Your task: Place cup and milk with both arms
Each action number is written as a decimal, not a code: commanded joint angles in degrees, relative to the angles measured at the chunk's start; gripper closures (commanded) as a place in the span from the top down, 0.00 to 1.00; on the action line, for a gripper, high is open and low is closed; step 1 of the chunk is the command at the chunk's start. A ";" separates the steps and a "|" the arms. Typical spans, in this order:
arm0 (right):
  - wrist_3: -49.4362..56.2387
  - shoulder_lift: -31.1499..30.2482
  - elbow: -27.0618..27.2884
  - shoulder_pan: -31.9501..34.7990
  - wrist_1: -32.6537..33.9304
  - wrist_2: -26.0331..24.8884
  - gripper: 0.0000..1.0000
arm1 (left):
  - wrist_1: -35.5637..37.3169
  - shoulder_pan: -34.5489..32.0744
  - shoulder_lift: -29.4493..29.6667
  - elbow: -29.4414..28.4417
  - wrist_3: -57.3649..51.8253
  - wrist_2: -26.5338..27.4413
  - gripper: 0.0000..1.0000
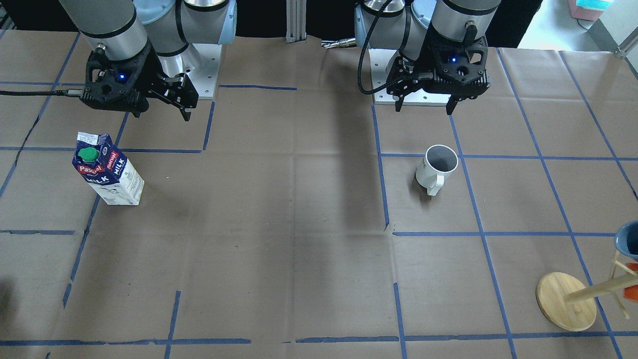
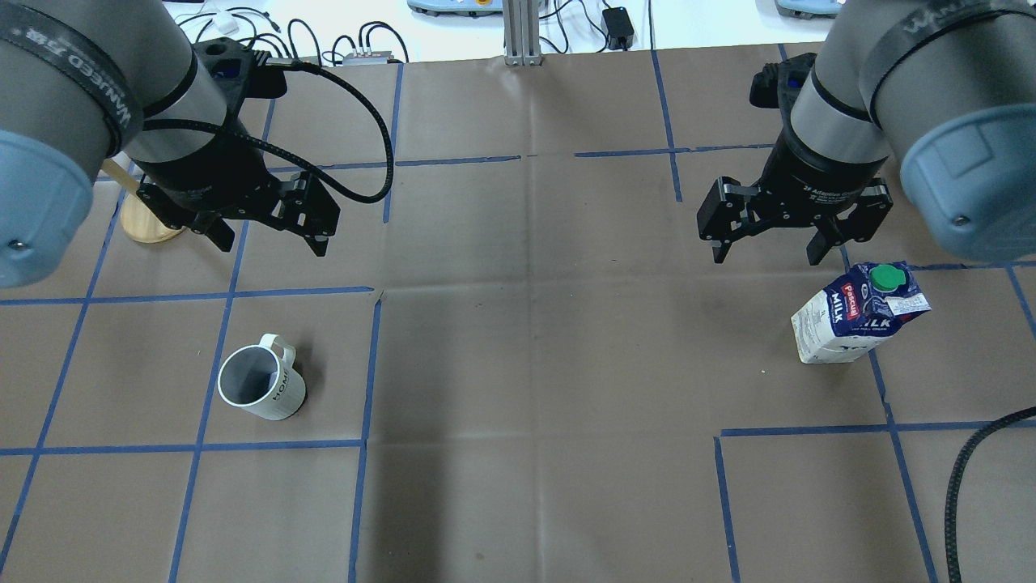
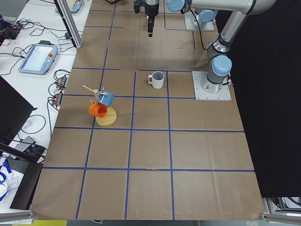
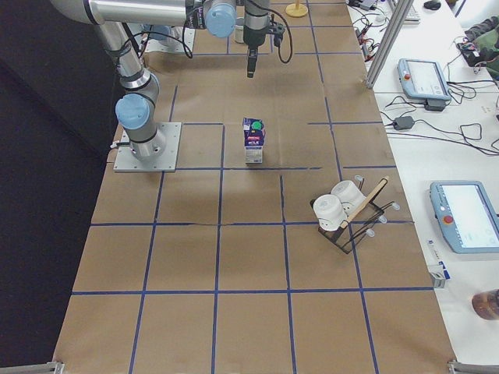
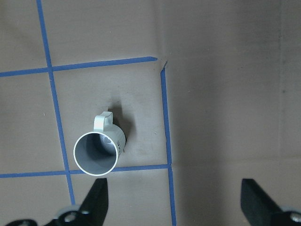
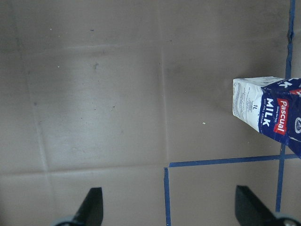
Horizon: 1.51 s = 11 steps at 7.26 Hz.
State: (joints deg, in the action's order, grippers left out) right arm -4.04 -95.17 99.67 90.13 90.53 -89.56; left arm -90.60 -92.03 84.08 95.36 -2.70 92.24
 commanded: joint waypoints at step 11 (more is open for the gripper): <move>0.09 -0.02 0.44 0.05 0.00 0.00 1.00 | 0.43 0.44 -0.06 2.02 -0.91 0.22 1.00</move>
State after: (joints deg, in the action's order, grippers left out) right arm -3.93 -95.11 99.86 90.18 90.53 -89.56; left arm -90.42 -91.63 84.10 96.97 -3.57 92.33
